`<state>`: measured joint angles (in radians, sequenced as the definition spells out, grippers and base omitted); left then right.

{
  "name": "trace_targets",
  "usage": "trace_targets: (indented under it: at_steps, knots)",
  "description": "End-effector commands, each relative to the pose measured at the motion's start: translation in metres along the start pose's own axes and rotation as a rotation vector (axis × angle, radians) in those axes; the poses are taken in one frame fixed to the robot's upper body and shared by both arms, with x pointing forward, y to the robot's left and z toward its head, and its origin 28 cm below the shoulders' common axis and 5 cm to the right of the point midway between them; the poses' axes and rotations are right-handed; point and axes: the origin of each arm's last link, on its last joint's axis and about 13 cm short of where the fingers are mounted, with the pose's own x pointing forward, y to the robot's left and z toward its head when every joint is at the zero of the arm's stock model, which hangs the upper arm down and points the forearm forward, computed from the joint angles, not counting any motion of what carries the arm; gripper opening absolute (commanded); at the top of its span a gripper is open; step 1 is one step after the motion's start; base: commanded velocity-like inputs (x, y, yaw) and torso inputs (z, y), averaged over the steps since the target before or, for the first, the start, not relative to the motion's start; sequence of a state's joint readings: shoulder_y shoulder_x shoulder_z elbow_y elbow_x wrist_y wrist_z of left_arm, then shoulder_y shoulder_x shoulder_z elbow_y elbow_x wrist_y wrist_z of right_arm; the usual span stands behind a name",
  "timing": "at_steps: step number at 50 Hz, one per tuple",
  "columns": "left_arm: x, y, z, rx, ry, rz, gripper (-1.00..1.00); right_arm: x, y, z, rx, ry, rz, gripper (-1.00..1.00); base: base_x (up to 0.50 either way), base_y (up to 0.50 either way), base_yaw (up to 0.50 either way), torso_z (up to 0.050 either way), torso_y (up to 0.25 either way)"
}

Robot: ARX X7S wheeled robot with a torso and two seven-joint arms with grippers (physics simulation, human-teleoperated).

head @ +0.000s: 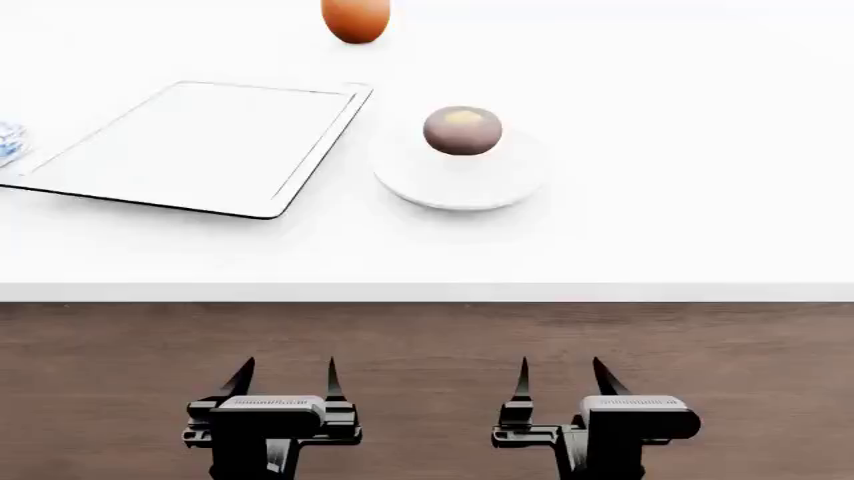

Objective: Move the dessert items from the plate to the tray.

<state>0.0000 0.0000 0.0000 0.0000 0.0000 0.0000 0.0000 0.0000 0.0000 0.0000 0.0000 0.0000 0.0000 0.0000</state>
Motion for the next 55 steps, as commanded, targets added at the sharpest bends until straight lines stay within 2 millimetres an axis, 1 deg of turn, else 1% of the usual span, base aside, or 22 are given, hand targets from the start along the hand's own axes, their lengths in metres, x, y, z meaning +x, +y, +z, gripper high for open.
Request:
trace_targets:
  at_steps: [1, 2, 4, 9, 14, 19, 28, 31, 35, 40, 42, 45, 49, 55]
  knots:
    - [0.003, 0.0, 0.004, -0.028, -0.006, 0.007, 1.0, -0.002, 0.0, 0.003, 0.006, -0.012, 0.012, 1.0, 0.0, 0.0, 0.0, 0.0, 0.0]
    - [0.005, -0.001, 0.007, -0.023, -0.007, 0.001, 1.0, -0.004, -0.001, 0.006, 0.011, -0.023, 0.006, 1.0, 0.0, 0.0, 0.0, 0.0, 0.0]
    - [0.008, -0.003, 0.01, -0.033, -0.008, -0.005, 1.0, -0.005, -0.002, 0.011, -0.039, -0.038, -0.004, 1.0, 0.0, 0.5, 0.0, 0.0, 0.0]
    - [0.005, -0.001, 0.013, -0.022, -0.012, -0.004, 1.0, -0.006, 0.0, 0.03, -0.07, -0.091, 0.017, 1.0, 0.0, 0.5, 0.0, 0.0, 0.0]
    - [0.003, 0.004, 0.022, -0.041, -0.038, 0.021, 1.0, -0.013, 0.003, 0.046, -0.09, -0.124, 0.064, 1.0, 0.0, 0.5, 0.0, 0.0, 0.0]
    - [0.001, 0.006, 0.029, -0.047, -0.05, 0.021, 1.0, -0.016, 0.004, 0.05, -0.096, -0.134, 0.102, 1.0, 0.0, 0.5, 0.0, 0.0, 0.0]
    - [-0.001, 0.01, 0.03, -0.052, -0.05, 0.031, 1.0, -0.022, 0.008, 0.059, -0.11, -0.155, 0.158, 1.0, 0.0, 0.5, 0.0, 0.0, 0.0]
    - [-0.003, 0.012, 0.038, -0.065, -0.057, 0.034, 1.0, -0.026, 0.008, 0.068, -0.115, -0.18, 0.173, 1.0, 0.0, 0.5, 0.0, 0.0, 0.0]
    - [-0.008, 0.018, 0.057, -0.082, -0.064, 0.042, 1.0, -0.031, 0.005, 0.088, -0.118, -0.227, 0.178, 1.0, 0.04, 0.5, 0.0, 0.047, 0.0]
    - [-0.016, 0.021, 0.093, -0.065, -0.073, 0.008, 1.0, -0.037, 0.002, 0.118, -0.134, -0.292, 0.191, 1.0, 0.15, 0.5, 0.0, 0.05, 0.0]
    - [-0.018, 0.022, 0.107, -0.035, -0.078, -0.009, 1.0, -0.037, 0.001, 0.128, -0.143, -0.313, 0.194, 1.0, 0.32, 0.5, 0.0, 0.05, 0.0]
    - [-0.021, 0.023, 0.133, 0.006, -0.096, -0.038, 1.0, -0.036, -0.005, 0.15, -0.131, -0.341, 0.195, 1.0, 0.44, 0.44, 0.0, 0.05, 0.0]
    - [-0.018, 0.029, 0.163, 0.048, -0.102, -0.079, 1.0, -0.032, -0.013, 0.178, -0.115, -0.354, 0.206, 1.0, 0.5, 0.26, 0.0, 0.05, 0.0]
    - [-0.006, 0.033, 0.207, 0.085, -0.097, -0.163, 1.0, -0.019, -0.023, 0.219, -0.089, -0.321, 0.254, 1.0, 0.5, 0.02, 0.0, 0.05, 0.0]
